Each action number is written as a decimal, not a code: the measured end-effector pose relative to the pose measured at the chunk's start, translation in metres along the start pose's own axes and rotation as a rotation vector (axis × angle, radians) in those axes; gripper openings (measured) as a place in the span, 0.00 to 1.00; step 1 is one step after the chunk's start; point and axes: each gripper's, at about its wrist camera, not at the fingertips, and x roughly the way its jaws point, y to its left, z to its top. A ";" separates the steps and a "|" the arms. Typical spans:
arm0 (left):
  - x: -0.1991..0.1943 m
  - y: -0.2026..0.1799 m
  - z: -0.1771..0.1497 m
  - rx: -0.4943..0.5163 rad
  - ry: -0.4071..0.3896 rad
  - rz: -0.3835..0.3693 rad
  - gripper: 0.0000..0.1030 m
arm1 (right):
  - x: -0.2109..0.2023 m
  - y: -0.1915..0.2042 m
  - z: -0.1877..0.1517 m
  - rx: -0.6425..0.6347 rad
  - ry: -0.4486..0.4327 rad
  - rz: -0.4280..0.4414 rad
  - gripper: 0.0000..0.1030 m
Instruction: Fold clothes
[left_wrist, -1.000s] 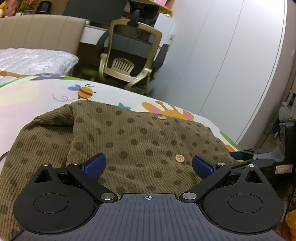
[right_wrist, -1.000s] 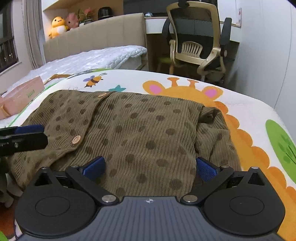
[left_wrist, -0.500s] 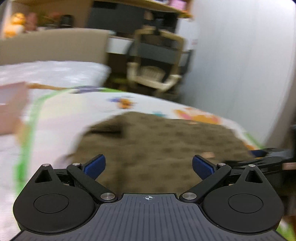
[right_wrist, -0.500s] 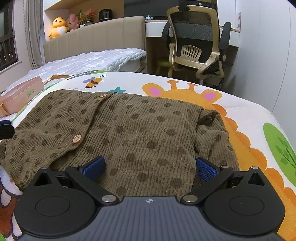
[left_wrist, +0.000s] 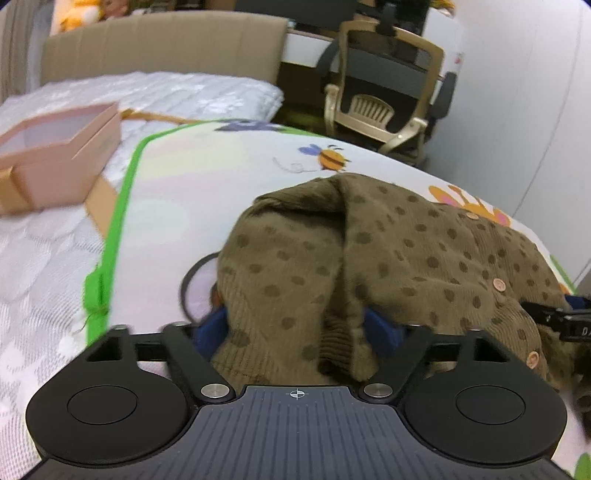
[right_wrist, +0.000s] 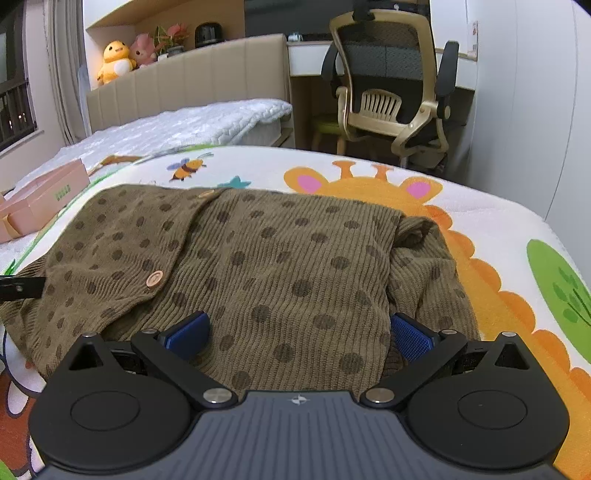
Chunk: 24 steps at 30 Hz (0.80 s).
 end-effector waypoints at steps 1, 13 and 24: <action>-0.001 -0.003 0.002 0.006 0.001 -0.018 0.41 | -0.005 0.002 -0.001 -0.015 -0.025 0.003 1.00; -0.023 -0.028 0.051 -0.062 0.002 -0.275 0.08 | -0.028 0.138 -0.010 -0.525 -0.058 0.247 1.00; -0.037 0.007 0.049 -0.082 -0.010 -0.174 0.31 | -0.016 0.140 -0.013 -0.537 -0.002 0.208 1.00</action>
